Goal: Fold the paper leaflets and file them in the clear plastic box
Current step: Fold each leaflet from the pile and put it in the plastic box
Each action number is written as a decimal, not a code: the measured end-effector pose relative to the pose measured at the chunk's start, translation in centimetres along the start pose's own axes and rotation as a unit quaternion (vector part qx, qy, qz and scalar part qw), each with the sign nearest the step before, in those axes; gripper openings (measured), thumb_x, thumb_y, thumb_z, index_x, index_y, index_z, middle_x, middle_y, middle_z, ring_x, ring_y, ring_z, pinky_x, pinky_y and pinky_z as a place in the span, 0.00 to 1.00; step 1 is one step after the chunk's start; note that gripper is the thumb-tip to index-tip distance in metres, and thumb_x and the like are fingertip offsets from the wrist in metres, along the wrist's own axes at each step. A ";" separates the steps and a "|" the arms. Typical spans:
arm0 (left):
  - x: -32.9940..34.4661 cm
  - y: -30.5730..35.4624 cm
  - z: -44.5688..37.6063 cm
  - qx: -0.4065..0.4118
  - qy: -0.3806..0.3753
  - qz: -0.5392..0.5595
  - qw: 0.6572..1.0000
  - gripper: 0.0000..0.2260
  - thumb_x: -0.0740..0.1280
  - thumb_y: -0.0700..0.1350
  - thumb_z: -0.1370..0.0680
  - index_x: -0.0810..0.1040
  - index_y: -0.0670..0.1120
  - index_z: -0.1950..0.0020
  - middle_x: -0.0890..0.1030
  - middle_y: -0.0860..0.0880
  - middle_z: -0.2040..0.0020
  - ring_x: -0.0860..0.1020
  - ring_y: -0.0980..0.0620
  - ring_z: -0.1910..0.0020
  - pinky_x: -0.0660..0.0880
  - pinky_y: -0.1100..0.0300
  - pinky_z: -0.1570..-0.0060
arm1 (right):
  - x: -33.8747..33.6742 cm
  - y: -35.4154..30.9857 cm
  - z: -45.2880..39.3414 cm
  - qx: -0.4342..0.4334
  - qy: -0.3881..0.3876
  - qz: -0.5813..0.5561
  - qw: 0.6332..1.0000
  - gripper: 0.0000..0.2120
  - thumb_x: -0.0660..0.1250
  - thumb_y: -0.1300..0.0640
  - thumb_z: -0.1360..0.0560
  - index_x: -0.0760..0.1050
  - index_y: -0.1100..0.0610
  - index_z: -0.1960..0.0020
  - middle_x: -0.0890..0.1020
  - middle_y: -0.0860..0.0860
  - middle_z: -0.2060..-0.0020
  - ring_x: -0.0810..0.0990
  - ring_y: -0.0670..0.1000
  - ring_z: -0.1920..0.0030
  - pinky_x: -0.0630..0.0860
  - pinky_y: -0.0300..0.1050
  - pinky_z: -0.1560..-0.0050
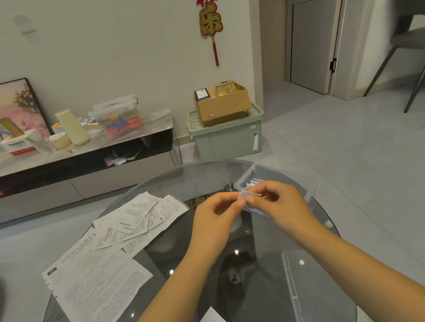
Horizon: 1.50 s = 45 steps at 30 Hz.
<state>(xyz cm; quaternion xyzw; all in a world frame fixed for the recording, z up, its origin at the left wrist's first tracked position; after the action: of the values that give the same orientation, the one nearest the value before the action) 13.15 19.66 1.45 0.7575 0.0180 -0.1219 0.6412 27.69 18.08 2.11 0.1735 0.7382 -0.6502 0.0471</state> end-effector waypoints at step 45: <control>9.2 -0.8 -8.2 0.249 -0.154 -0.505 0.812 0.37 0.35 0.55 0.34 0.76 0.43 0.41 0.77 0.48 0.43 0.70 0.49 0.43 0.57 0.56 0.39 | -2.9 3.6 -6.7 0.037 0.022 0.522 0.852 0.09 0.61 0.67 0.31 0.77 0.56 0.60 0.73 0.51 0.70 0.71 0.56 0.66 0.57 0.39 0.75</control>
<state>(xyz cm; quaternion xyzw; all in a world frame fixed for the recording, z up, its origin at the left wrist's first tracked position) 23.20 26.63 -0.01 0.7466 0.2679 -0.5440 0.2736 32.62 24.43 0.57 0.5491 0.5151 -0.5529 0.3571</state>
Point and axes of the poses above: each hand's wrist, its own z-axis away from the middle knuckle, its own x-axis out of the palm, y = z × x, the point moved 6 cm from there along -z, towards the middle knuckle
